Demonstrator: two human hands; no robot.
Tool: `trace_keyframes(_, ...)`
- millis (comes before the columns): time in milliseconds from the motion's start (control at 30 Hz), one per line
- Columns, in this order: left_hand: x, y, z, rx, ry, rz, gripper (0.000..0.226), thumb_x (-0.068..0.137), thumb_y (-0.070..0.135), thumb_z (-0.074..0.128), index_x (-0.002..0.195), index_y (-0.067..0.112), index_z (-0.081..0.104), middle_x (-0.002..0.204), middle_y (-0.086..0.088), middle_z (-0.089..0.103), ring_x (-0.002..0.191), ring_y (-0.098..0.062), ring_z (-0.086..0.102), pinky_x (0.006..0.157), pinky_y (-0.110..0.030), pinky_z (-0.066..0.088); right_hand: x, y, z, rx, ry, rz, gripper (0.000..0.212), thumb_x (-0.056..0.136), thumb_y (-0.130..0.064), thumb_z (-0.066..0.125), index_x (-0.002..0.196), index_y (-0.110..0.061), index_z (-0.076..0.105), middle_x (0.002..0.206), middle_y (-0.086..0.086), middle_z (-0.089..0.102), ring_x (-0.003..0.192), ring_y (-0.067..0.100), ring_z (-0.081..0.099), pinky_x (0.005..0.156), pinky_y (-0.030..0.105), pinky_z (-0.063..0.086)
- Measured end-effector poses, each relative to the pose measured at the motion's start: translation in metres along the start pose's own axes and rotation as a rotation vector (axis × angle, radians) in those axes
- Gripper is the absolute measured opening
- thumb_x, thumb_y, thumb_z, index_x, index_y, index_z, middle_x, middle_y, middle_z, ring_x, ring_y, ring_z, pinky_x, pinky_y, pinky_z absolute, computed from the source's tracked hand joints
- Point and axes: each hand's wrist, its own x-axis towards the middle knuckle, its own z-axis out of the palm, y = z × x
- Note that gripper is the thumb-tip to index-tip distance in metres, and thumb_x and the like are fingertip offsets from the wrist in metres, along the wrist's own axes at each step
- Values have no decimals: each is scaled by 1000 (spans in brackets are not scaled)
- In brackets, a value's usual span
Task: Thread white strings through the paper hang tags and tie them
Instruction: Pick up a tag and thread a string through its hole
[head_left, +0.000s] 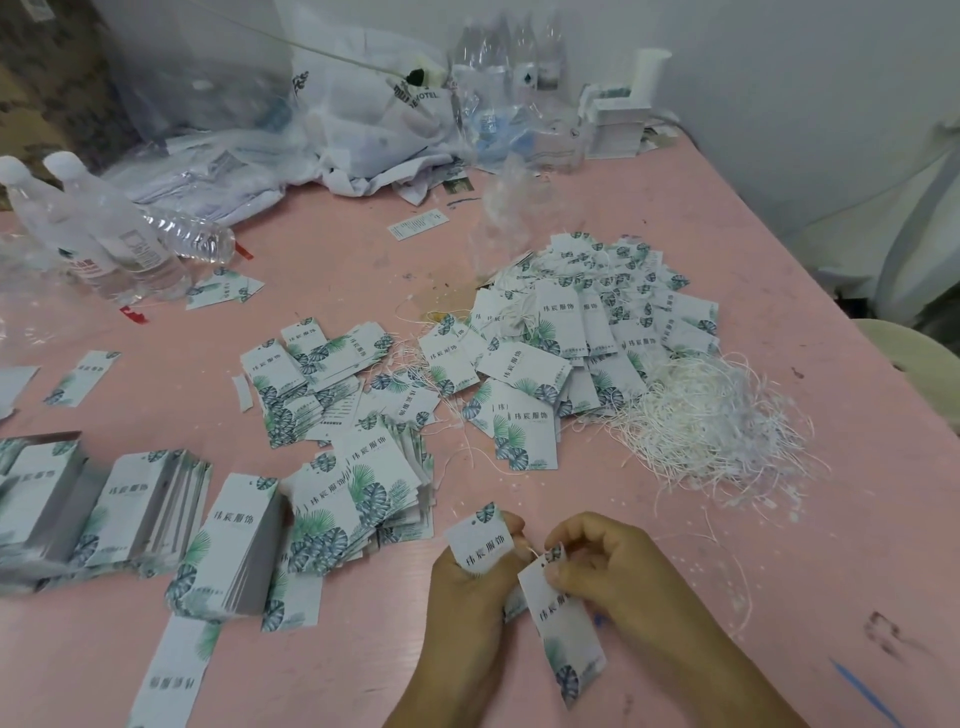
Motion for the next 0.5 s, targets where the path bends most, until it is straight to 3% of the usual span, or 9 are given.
trace_keyframes(133,0,-5,8,-79,65,-6,34,67,12,84,96,8,68,84,-22,59,81,-34,52,76,-51,40,-2,4,-13,160,-55,11,18,82,-3,65,82,-20,71,65,-1,64,47,5,51,42,16,37)
trace_keyframes(300,0,-7,22,-126,103,-4,24,70,4,76,92,9,71,81,-27,65,74,-35,64,71,-43,52,-5,9,-35,263,-74,28,14,74,-12,63,82,-20,71,54,-3,52,44,7,35,40,18,25)
trace_keyframes(500,2,-1,27,-198,139,39,23,70,-2,75,88,12,74,76,-15,64,67,-25,66,66,-37,58,-7,17,-55,397,-16,100,8,70,-12,59,72,-15,66,63,8,52,51,14,45,46,23,36)
